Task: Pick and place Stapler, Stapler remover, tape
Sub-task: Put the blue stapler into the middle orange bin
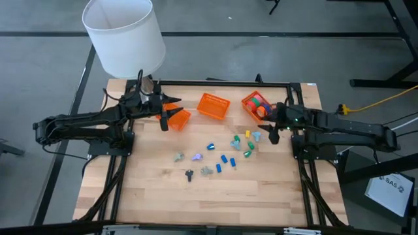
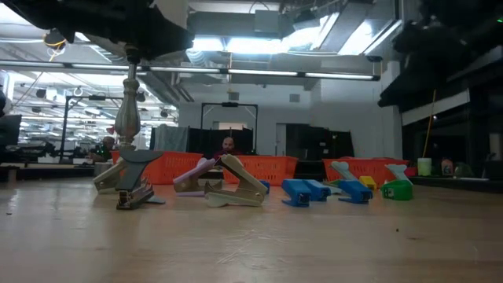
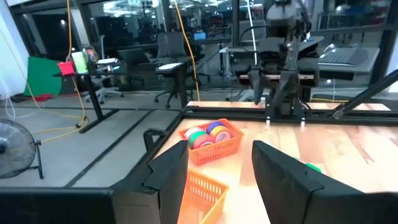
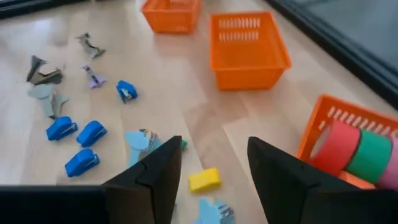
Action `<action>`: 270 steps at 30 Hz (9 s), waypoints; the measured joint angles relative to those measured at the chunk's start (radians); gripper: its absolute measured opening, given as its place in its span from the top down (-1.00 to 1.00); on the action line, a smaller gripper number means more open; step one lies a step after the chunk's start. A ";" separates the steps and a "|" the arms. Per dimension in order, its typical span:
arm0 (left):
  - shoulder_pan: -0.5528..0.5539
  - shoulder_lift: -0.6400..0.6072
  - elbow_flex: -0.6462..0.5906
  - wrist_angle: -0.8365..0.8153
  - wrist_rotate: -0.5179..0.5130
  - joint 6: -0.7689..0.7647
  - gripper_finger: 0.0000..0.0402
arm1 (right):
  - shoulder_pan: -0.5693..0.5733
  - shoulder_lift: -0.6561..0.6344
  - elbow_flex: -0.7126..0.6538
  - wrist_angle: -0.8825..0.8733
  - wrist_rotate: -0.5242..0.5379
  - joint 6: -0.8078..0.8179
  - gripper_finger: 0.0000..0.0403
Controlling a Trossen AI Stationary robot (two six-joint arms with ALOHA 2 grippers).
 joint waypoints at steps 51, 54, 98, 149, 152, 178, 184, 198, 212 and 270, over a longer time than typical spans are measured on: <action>0.001 0.001 0.000 -0.036 -0.044 -0.016 0.13 | 0.083 -0.575 -0.417 0.433 -0.067 -0.115 0.07; 0.001 0.001 0.000 -0.036 -0.044 -0.016 0.13 | 0.083 -0.575 -0.417 0.432 -0.067 -0.116 0.07; 0.000 0.001 0.000 -0.035 0.046 -0.150 0.15 | 0.084 -0.558 -0.418 0.437 -0.064 -0.192 0.06; -0.420 0.451 0.112 0.163 -0.310 -0.057 0.15 | 0.084 -0.553 -0.419 0.437 -0.064 -0.191 0.06; -0.420 0.519 0.175 0.032 -0.329 -0.058 0.15 | 0.084 -0.553 -0.419 0.437 -0.064 -0.190 0.06; -0.420 0.819 0.449 -0.316 -0.197 0.097 0.15 | 0.084 -0.553 -0.419 0.437 -0.064 -0.190 0.07; -0.407 0.893 0.486 -0.310 -0.201 -0.017 0.15 | 0.084 -0.553 -0.419 0.437 -0.064 -0.190 0.07; -0.381 1.107 0.711 -0.578 -0.159 -0.302 -0.08 | 0.084 -0.553 -0.419 0.437 -0.064 -0.190 0.07; -0.380 1.154 0.745 -0.649 -0.168 -0.360 -0.21 | 0.084 -0.553 -0.419 0.437 -0.064 -0.191 0.07; -0.294 1.077 0.742 -0.644 -0.256 -0.321 0.68 | 0.084 -0.553 -0.419 0.437 -0.064 -0.190 0.06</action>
